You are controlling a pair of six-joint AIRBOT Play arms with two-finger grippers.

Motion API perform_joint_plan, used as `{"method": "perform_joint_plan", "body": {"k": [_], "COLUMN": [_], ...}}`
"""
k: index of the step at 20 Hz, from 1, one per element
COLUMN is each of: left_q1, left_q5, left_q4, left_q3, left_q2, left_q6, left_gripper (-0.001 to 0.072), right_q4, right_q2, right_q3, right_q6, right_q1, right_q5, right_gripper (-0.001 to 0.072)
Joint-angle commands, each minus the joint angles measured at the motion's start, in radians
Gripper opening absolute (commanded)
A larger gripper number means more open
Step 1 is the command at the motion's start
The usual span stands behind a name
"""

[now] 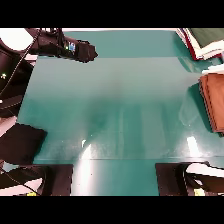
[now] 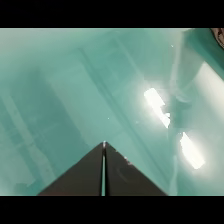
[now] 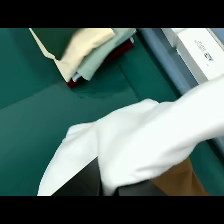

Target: Fold the shirts.

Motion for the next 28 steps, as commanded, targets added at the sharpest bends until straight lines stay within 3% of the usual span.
{"method": "perform_joint_plan", "body": {"k": [1,6,7,9,10,11,14,17,20,25,28], "left_q1": [0.0,0.0,0.0,0.0,0.0,0.0,0.0,0.0,0.0,0.0,0.0], "left_q5": [-0.001,-0.001,-0.001,-0.001,-0.001,-0.001,0.0,0.0,0.003,0.02,0.052], "left_q4": [0.001,0.001,0.001,0.001,0.001,0.001,0.0,0.0,0.01,0.011,0.011], "left_q3": [0.0,0.0,0.0,0.0,0.0,0.0,0.0,0.0,0.0,0.0,0.0], "left_q2": [-0.001,-0.001,-0.001,-0.001,-0.001,-0.001,-0.001,-0.001,-0.001,-0.001,0.0], "left_q6": [0.001,0.002,0.002,0.014,0.024,0.026,0.026,0.026,0.026,0.026,0.026], "left_gripper": [0.003,0.003,0.0029,0.003,0.003,0.0029,0.0029,0.003,0.003,0.003,0.003], "right_q4": [-0.04,-0.143,-0.142,-0.142,-0.142,-0.141,-0.11,0.086,0.263,0.238,0.177], "right_q2": [0.085,0.202,0.216,0.231,0.237,0.241,0.261,0.261,0.261,0.261,0.261], "right_q3": [-0.145,-0.379,-0.417,-0.478,-0.5,-0.509,-0.494,-0.429,-0.369,-0.314,-0.309], "right_q6": [-0.036,-0.036,-0.036,-0.035,-0.035,-0.033,0.0,0.0,0.0,-0.002,-0.002], "right_q1": [-0.076,-0.158,-0.174,-0.2,-0.212,-0.224,-0.216,-0.114,0.118,0.596,0.808], "right_q5": [0.06,0.063,0.061,0.063,0.065,0.068,0.069,0.077,0.116,0.092,0.061], "right_gripper": [0.0018,0.0021,0.0051,0.0445,0.0583,0.0635,0.0635,0.0633,0.0631,0.0616,0.0439]}}
